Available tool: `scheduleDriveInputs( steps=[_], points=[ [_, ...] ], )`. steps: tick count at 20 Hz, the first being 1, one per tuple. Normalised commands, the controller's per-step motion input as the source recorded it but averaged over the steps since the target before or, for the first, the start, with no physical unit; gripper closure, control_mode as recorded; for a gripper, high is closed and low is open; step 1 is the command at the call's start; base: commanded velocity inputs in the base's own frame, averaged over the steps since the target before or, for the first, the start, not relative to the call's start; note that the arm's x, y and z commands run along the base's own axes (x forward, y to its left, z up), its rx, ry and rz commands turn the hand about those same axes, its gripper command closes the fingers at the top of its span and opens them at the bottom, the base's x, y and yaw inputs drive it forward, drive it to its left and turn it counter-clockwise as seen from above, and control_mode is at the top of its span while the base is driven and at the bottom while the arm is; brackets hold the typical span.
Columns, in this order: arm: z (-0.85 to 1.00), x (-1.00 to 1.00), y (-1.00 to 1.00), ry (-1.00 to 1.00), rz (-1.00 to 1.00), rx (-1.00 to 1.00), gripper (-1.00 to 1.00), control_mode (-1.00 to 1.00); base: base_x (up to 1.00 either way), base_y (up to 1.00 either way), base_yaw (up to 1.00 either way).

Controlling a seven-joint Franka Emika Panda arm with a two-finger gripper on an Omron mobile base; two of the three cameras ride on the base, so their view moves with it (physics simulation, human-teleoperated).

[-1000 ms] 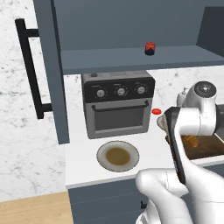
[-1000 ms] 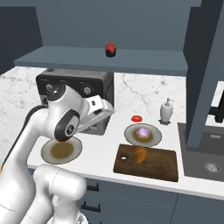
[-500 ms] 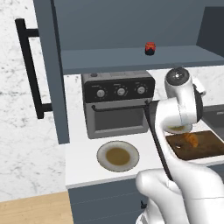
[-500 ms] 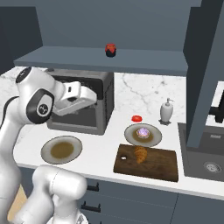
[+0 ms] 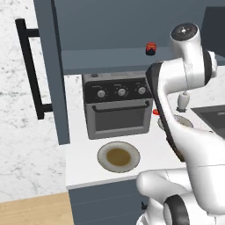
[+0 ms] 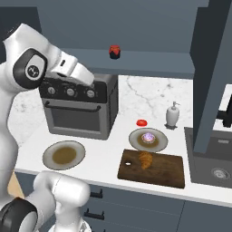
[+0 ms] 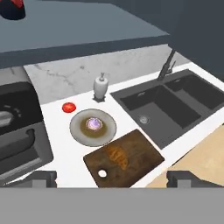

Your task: From the different types of pastries on the counter, select a croissant and place it on the cutting board. Then retrieve a jar of jam from the cabinet and place it alongside the croissant on the cutting board.

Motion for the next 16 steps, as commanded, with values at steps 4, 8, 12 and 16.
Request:
scheduleDriveInputs(
  steps=[4, 8, 12, 16],
  points=[
    [0.89, 0.31, 0.06, -0.47, -0.08, 0.01, -1.0, -1.0, 0.0, 0.0, 0.0],
    [0.11, 0.0, 0.15, -0.19, 0.01, -0.08, -1.0, -1.0, 0.0, 0.0, 0.0],
    [0.03, 0.0, 0.19, -0.56, 0.24, -0.34, -1.0, -1.0, 0.0, 0.0, 0.0],
    [0.09, 0.0, 0.26, -0.62, 0.36, -0.48, -1.0, -1.0, 0.0, 0.0, 0.0]
  ],
)
